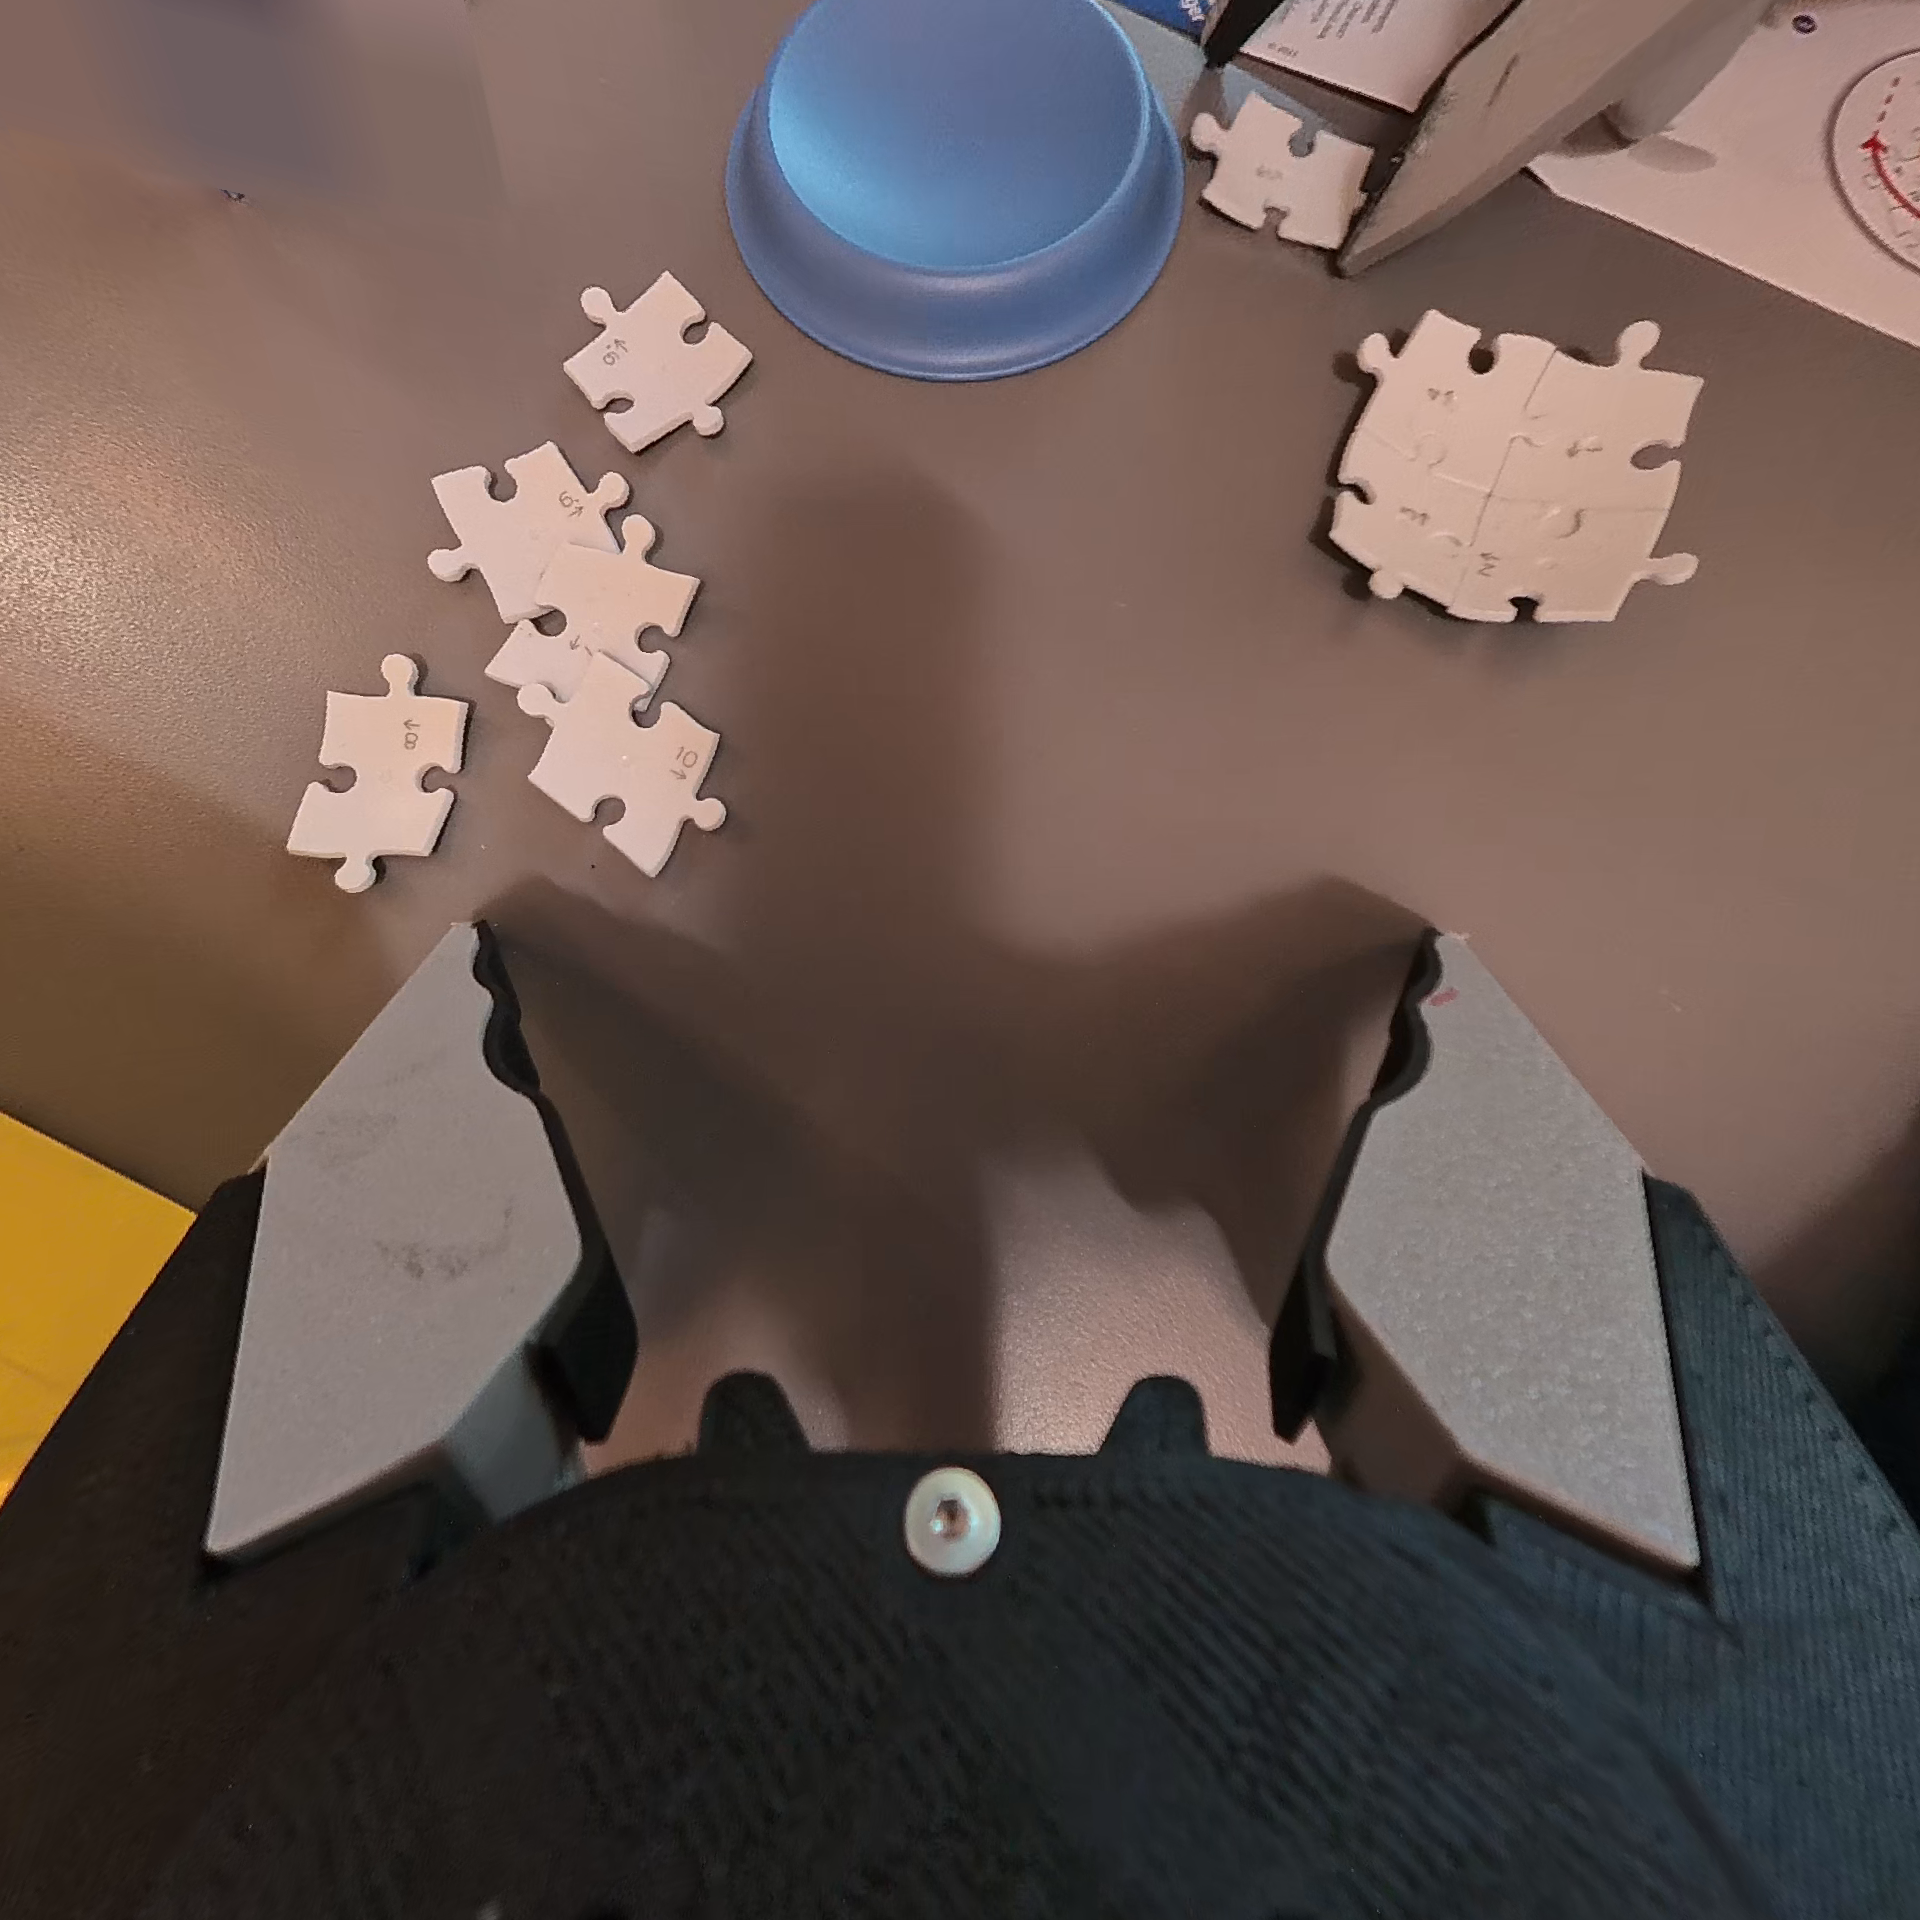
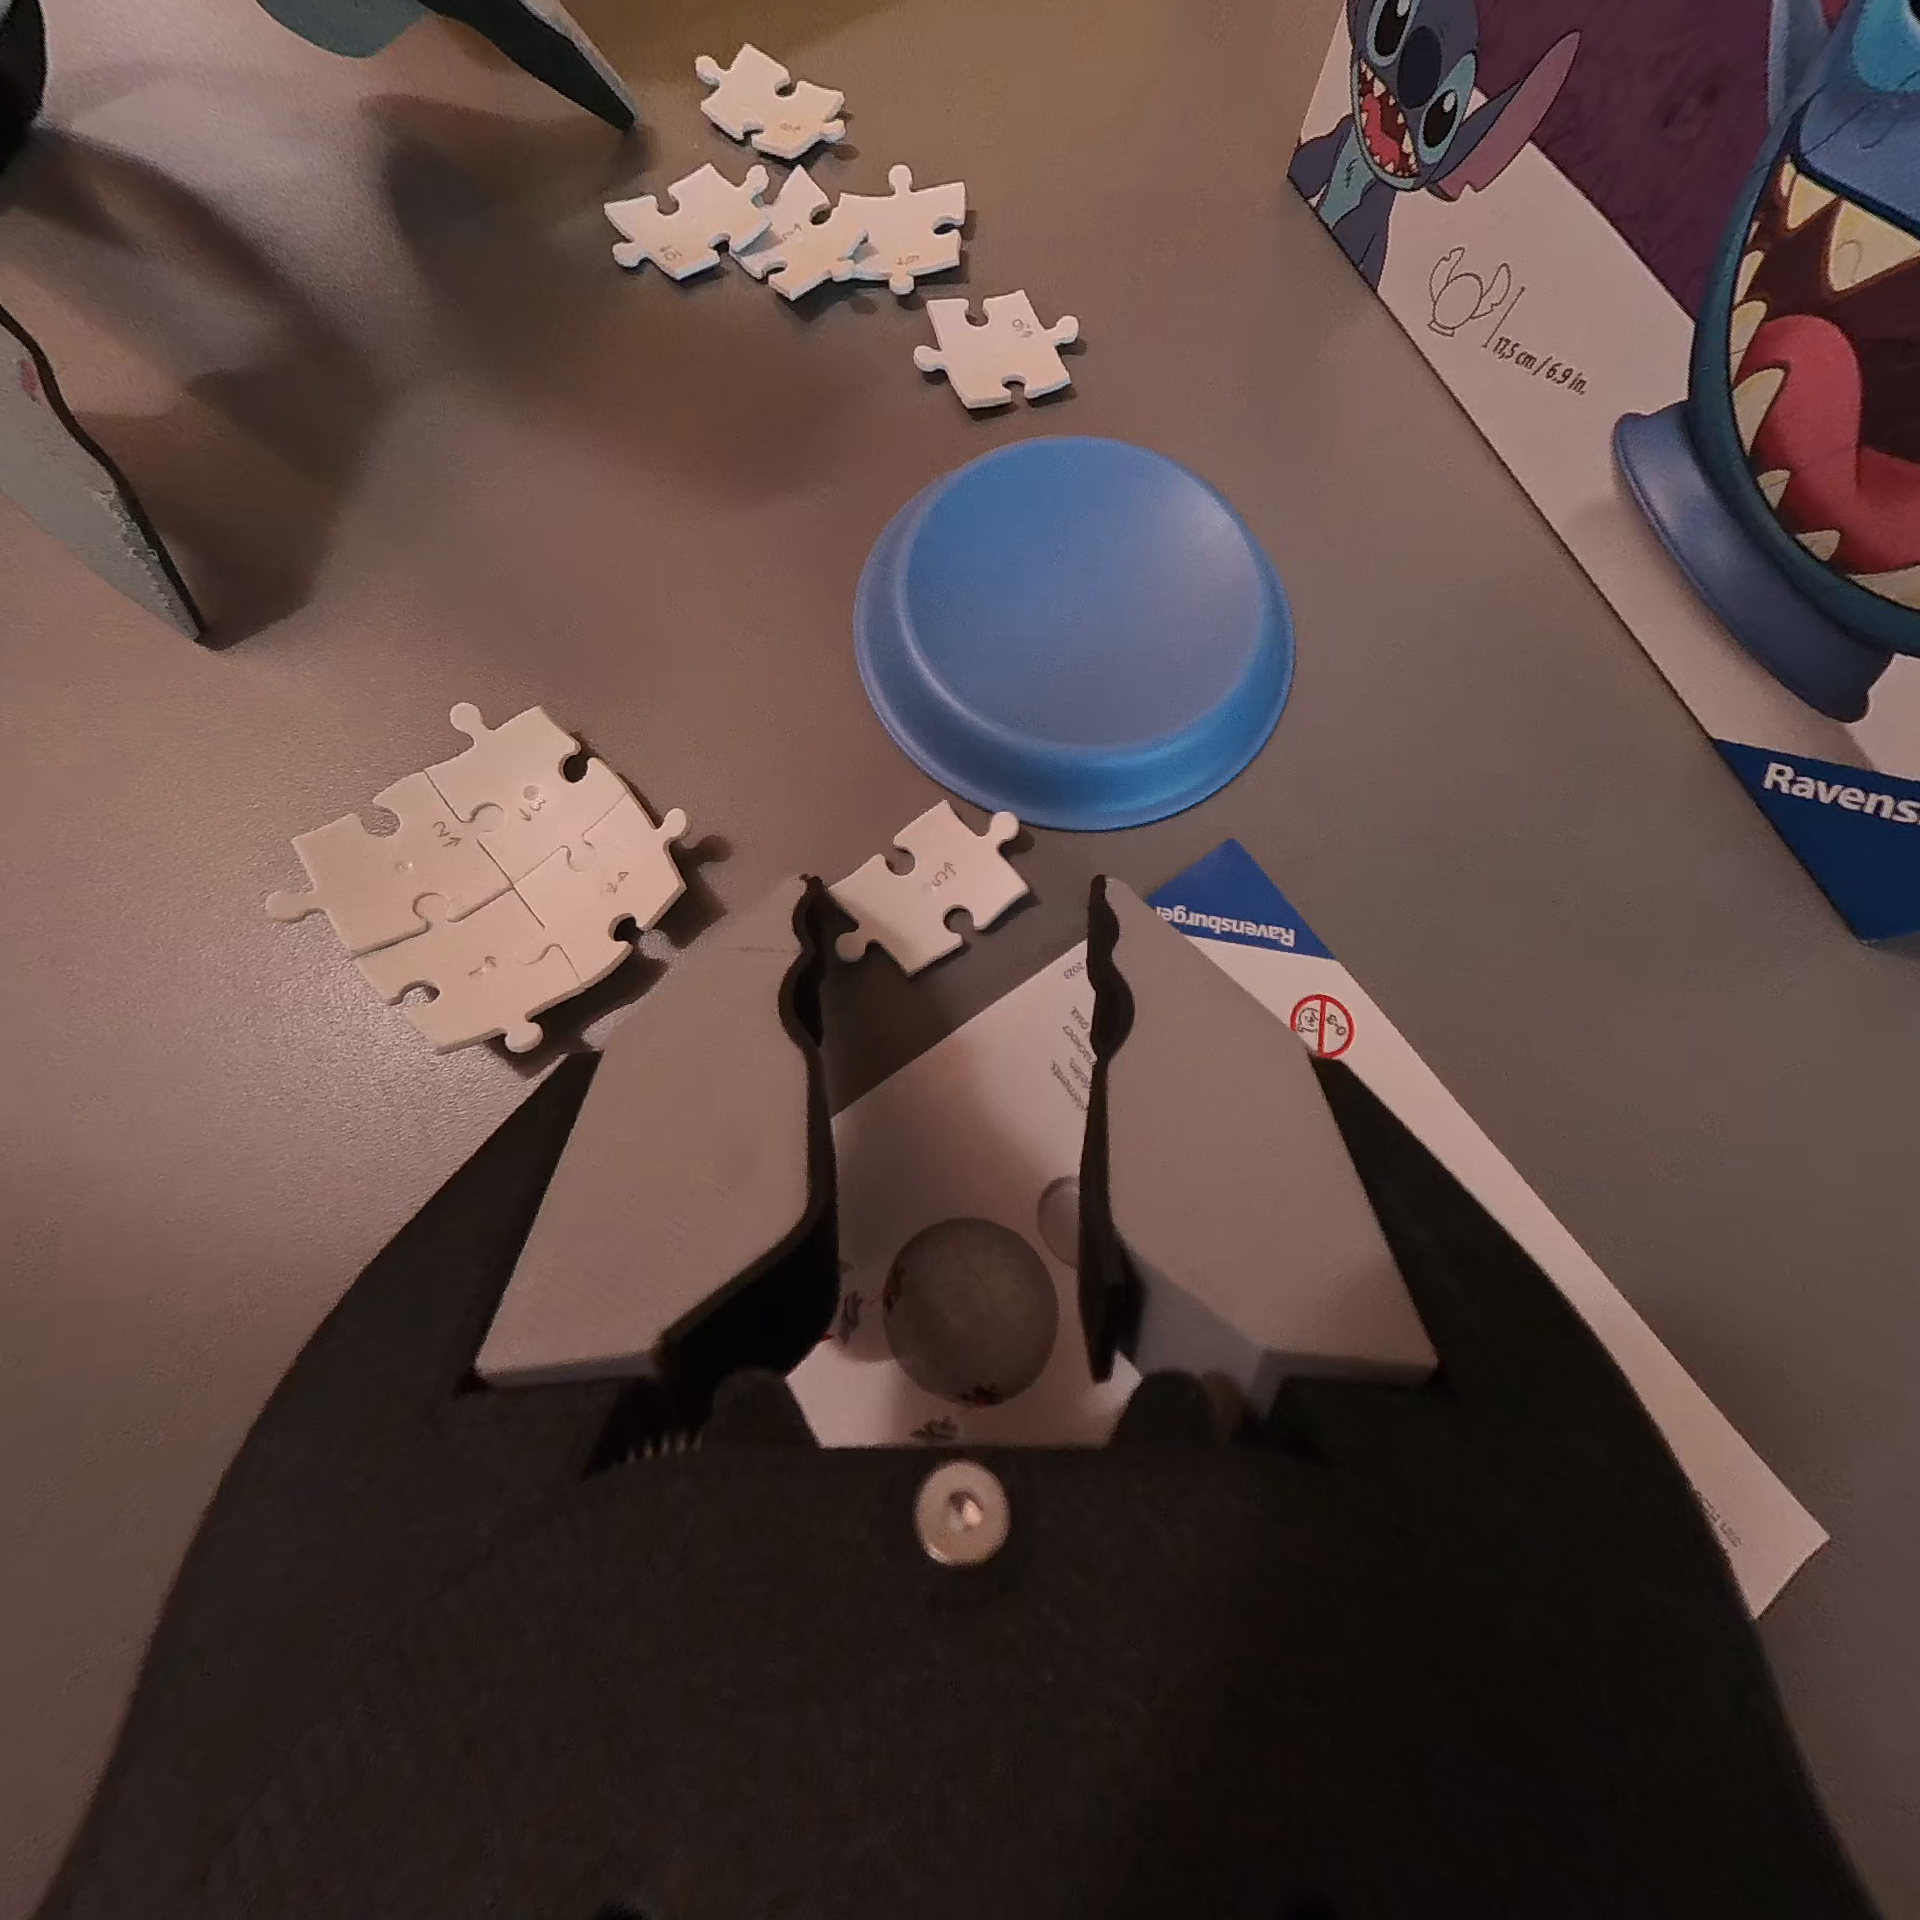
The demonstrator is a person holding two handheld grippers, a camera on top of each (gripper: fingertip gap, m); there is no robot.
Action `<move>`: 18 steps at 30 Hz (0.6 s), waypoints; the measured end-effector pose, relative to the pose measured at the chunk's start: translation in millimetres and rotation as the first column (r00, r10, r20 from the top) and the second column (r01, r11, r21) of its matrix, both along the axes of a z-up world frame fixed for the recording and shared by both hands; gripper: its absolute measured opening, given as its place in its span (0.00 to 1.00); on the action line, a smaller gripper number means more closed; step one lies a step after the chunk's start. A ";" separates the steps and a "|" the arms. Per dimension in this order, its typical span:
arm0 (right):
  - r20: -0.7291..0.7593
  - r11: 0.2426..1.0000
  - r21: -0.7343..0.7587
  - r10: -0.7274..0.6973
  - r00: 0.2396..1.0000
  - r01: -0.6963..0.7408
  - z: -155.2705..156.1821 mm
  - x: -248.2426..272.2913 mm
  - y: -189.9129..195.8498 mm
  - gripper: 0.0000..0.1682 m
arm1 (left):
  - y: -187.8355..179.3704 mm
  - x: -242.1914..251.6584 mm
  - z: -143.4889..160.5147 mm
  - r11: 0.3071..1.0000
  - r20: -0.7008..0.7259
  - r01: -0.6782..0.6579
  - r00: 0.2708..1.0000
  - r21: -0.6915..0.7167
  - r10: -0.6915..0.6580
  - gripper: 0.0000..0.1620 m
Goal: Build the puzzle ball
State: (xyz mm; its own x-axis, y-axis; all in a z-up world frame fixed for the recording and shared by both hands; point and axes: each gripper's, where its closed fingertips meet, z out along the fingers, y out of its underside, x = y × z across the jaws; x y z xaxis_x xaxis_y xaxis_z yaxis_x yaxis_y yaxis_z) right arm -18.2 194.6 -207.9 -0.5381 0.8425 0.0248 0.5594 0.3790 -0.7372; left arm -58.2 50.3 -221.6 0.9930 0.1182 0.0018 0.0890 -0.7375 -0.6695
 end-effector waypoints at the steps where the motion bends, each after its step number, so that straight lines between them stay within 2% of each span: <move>1: -0.001 1.000 0.001 -0.002 1.000 0.002 0.0 -0.1 0.2 0.28 | 0.0 0.0 0.1 1.000 0.000 0.000 1.000 0.000 0.000 0.98; 5: -0.002 1.000 -0.001 0.006 1.000 -0.006 0.3 1.0 -0.7 0.21 | 0.0 0.0 0.1 1.000 0.000 0.000 1.000 0.000 0.000 0.98; 18: 0.014 0.996 -0.043 0.084 0.996 -0.083 3.1 18.0 -6.5 0.21 | 0.2 0.0 0.0 1.000 0.000 0.000 1.000 0.000 0.000 0.98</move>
